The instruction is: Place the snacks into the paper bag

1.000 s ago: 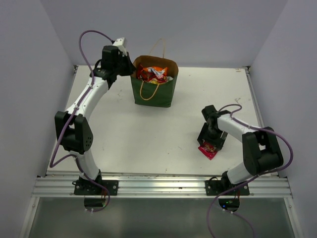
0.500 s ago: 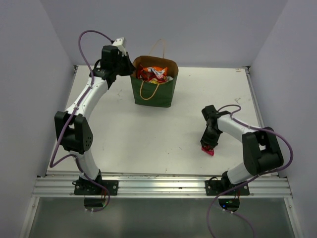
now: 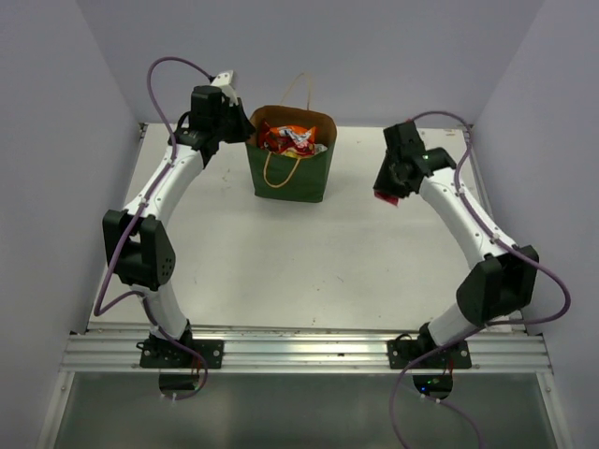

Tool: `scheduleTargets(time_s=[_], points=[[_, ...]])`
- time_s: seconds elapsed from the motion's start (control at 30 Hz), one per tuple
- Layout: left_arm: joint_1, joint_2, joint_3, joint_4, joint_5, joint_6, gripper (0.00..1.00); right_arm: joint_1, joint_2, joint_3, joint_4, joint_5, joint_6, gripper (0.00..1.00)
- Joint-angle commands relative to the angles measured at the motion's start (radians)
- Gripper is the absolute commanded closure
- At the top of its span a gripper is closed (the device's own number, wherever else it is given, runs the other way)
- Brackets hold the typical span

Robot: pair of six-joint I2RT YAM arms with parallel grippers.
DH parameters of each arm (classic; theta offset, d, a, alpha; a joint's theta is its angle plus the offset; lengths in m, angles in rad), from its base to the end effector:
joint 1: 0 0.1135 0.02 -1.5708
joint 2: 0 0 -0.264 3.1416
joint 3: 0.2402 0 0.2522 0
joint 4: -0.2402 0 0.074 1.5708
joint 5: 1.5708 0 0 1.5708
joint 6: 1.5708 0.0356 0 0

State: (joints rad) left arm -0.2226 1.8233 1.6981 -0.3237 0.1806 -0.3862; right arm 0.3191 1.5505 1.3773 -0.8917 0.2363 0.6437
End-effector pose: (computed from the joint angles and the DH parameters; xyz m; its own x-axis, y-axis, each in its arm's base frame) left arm 0.4226 -0.1022 0.3508 -0.5333 -0.2592 -0.8052 0.1880 0.8918 -0.4116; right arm 0.3054 0.0921 0.2993 -0.7828 0.3559 -0.5105 0.3407 0.9316 0.1270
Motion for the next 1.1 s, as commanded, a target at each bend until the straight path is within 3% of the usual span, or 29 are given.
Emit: scheduleTargets(time_s=[0.0,0.13,0.23,0.27,0.37,0.53,0.67,0.83,0.87,0.93,0.97,1.07], points=[[0.015,-0.018,0.052,0.055,0.01,-0.017,1.0,0.003,0.049,0.236,-0.039,0.005,-0.071,1.0],[0.022,-0.019,0.063,0.052,0.007,-0.016,1.0,0.015,0.195,0.556,-0.052,-0.09,-0.124,1.0],[0.025,-0.019,0.072,0.054,0.007,-0.016,1.0,0.047,0.37,0.878,-0.056,-0.195,-0.153,1.0],[0.025,-0.019,0.074,0.055,0.007,-0.016,1.0,0.06,0.485,1.067,-0.075,-0.216,-0.154,1.0],[0.026,-0.021,0.075,0.054,0.005,-0.014,1.0,0.092,0.637,1.363,-0.079,-0.325,-0.087,1.0],[0.029,-0.033,0.063,0.051,0.0,-0.013,1.0,0.21,0.589,1.159,0.135,-0.413,-0.047,1.0],[0.032,-0.032,0.061,0.055,0.005,-0.014,1.0,0.284,0.645,1.227,0.057,-0.439,-0.064,1.0],[0.032,-0.039,0.052,0.06,0.013,-0.019,1.0,0.328,0.625,1.105,0.05,-0.427,-0.079,0.99],[0.032,-0.042,0.048,0.06,0.013,-0.019,1.0,0.328,0.626,1.099,0.045,-0.408,-0.079,0.83],[0.032,-0.045,0.044,0.061,0.014,-0.019,1.0,0.328,0.625,1.12,0.027,-0.384,-0.099,0.78],[0.032,-0.048,0.044,0.061,0.014,-0.019,1.0,0.328,0.623,1.131,0.022,-0.368,-0.105,0.68],[0.032,-0.052,0.044,0.061,0.014,-0.017,1.0,0.325,0.609,1.154,0.017,-0.302,-0.131,0.69]])
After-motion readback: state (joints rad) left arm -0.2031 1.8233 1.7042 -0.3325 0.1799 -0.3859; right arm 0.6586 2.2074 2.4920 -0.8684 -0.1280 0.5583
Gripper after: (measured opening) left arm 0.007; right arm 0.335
